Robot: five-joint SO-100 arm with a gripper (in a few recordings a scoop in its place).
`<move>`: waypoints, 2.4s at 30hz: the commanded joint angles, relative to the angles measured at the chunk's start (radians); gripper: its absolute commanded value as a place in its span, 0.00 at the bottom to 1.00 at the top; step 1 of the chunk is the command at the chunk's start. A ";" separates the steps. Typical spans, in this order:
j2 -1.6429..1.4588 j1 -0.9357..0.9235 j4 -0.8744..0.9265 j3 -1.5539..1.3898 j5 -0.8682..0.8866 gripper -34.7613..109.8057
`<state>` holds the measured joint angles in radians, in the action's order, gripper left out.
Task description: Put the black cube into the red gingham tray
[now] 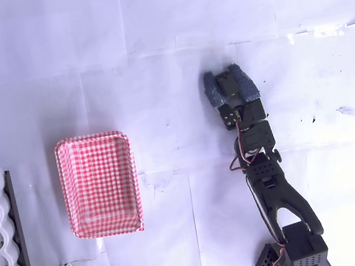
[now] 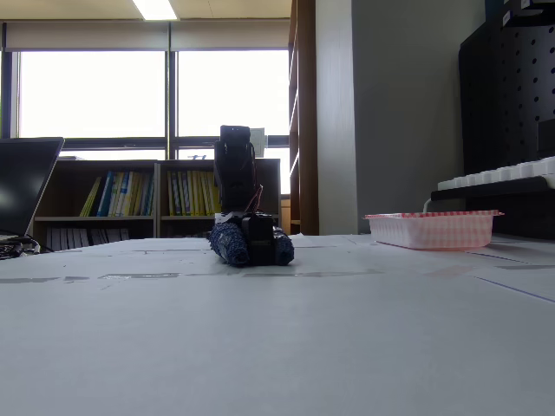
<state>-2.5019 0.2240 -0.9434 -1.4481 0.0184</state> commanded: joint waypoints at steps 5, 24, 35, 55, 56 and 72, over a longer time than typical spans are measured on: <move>0.109 0.011 0.164 0.044 0.046 0.24; 0.583 0.324 2.290 -0.939 -0.425 0.24; 0.354 0.686 2.634 -1.577 -0.552 0.24; -0.098 0.816 2.298 -1.615 -0.454 0.28; -0.106 0.816 2.292 -1.615 -0.448 0.29; -0.067 0.790 2.326 -1.612 -0.336 0.51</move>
<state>-2.6553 1.0124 1.3683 -2.9314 -0.3175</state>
